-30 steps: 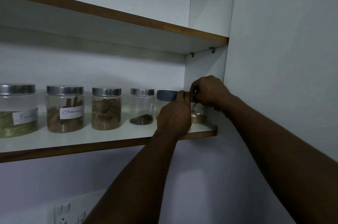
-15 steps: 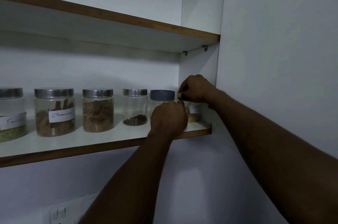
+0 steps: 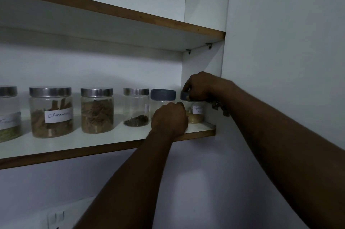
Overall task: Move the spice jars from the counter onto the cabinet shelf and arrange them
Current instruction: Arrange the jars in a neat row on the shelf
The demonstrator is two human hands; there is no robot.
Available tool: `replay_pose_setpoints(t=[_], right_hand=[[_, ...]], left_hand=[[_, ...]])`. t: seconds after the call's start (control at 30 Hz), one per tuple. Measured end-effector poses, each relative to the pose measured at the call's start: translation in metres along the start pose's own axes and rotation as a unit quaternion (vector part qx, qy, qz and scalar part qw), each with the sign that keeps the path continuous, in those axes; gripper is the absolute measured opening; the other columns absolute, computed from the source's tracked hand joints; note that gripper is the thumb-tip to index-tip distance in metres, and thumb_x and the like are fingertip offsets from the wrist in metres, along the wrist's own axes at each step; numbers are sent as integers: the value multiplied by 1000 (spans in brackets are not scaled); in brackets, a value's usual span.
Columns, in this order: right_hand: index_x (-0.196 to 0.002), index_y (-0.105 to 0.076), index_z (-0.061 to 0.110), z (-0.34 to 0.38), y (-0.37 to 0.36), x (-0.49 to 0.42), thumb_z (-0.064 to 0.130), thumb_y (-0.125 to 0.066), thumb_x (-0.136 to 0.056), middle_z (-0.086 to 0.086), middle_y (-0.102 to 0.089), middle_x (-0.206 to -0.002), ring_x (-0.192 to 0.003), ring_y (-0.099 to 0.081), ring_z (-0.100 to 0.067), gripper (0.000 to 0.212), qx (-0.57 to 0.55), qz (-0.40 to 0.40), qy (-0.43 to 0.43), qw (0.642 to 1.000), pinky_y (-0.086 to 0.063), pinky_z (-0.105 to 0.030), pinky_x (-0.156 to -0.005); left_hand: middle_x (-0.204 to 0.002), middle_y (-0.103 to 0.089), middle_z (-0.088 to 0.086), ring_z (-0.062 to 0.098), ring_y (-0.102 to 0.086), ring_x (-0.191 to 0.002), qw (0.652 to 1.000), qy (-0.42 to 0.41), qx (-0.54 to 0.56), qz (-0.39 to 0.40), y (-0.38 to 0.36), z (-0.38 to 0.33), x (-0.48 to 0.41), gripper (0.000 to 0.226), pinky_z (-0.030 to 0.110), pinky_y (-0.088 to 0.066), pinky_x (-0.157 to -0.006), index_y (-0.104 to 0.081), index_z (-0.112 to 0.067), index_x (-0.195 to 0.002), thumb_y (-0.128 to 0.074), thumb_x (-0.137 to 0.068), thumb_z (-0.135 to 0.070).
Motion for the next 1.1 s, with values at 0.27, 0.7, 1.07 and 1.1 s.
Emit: replay_pose_setpoints(t=[0.27,0.7,1.07,1.1], right_hand=[[-125,-72,31,2,-7,0,61,-68,-89,-2,-73,-119,-103,-67,-23,47,15,-118,-43,992,-54,-36,-80],[-130,-69,22,-3,-5,11,64,-70,-84,-6,-71,-121,-109,-65,-25,63,-38,-120,-62,990,-57,-41,-90],[-141,-59,30,50,7,-8,40,-64,-96,1,-61,-142,-130,-54,-24,46,-60,-92,33,993,-43,-48,-109],[-137,-63,30,54,4,-10,37,-64,-97,0,-65,-137,-125,-57,-24,40,-59,-95,42,993,-46,-46,-106]], left_hand=[[-111,-69,12,30,-68,-97,999,21,28,12,-1,2,1,30,33,-43,-71,-59,-8,-120,-52,-100,-28],[-106,-71,10,27,-68,-97,999,30,24,22,19,6,18,22,36,-53,-82,-70,-10,-106,-53,-98,-22],[-96,-70,9,26,-68,-88,970,223,93,38,36,56,42,15,31,-49,-66,-74,-10,-99,-69,-88,-18],[-99,-69,9,26,-68,-92,968,227,98,34,36,56,42,16,32,-50,-69,-72,-10,-101,-70,-87,-19]])
Point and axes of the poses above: each hand's wrist, its own x-axis away from the middle knuckle, its own y-axis out of the back of the hand, z = x × y, the point moved 7 cm from there along -x, towards the middle knuckle
